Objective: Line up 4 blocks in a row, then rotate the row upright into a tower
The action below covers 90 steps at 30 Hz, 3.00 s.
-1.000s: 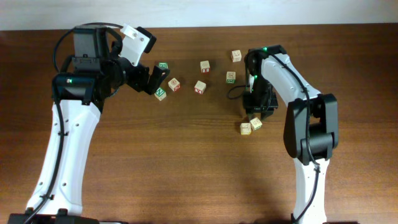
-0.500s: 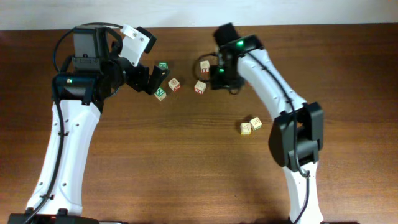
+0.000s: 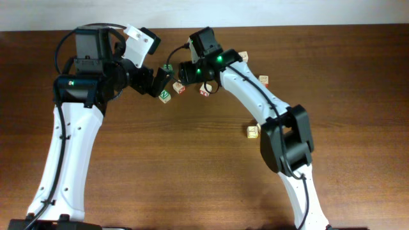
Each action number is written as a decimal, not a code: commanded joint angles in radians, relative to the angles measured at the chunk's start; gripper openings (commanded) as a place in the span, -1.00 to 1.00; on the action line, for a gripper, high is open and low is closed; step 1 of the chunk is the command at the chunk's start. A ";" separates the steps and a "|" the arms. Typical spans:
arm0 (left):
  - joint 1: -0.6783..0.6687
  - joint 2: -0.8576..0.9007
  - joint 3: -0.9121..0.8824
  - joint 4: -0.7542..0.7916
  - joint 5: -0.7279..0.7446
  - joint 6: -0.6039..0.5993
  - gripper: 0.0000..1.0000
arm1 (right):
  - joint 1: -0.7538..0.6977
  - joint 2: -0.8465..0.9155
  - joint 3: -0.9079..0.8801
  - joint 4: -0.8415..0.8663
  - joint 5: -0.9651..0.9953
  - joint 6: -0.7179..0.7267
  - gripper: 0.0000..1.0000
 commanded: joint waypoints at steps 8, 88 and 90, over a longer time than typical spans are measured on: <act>0.000 0.006 0.021 0.002 0.018 0.008 0.98 | 0.025 0.119 0.009 0.116 -0.029 -0.051 0.45; 0.000 0.006 0.021 0.002 0.018 0.008 0.98 | 0.019 0.044 0.038 -0.211 -0.085 -0.017 0.50; 0.000 0.006 0.021 0.002 0.018 0.008 0.98 | 0.034 0.053 0.037 -0.163 -0.084 -0.017 0.53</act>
